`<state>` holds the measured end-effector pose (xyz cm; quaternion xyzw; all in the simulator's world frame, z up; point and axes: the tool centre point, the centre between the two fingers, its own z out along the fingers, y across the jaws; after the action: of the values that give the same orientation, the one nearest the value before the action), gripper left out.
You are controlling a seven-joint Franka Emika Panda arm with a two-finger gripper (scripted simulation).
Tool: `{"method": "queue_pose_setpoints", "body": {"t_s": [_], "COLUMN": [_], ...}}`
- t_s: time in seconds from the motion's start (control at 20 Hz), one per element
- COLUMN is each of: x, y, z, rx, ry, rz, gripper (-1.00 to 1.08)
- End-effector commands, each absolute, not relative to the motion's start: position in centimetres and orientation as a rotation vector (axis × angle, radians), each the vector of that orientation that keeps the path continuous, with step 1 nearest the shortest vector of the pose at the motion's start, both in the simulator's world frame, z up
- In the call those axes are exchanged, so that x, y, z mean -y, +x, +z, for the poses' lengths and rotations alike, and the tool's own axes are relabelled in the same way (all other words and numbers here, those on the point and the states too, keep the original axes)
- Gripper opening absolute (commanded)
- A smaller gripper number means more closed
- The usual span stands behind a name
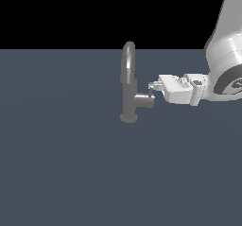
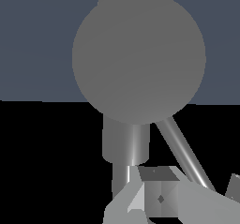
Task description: Turn on the faucet by rotating a designated handle.
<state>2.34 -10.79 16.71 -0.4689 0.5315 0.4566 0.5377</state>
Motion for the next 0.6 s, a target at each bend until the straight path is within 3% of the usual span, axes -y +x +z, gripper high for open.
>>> {"method": "queue_pose_setpoints", "body": {"t_s": [0.0, 0.45, 0.55], "x": [10.7, 10.3, 10.3], "y": [1.1, -2.2, -1.1], "z": [15.9, 14.1, 15.2], "rx": [-1.269, -1.268, -1.254], "ry": [-1.110, -1.109, -1.123], "rz": [1.099, 1.102, 1.083], "gripper": [-1.00, -1.00, -1.00]}}
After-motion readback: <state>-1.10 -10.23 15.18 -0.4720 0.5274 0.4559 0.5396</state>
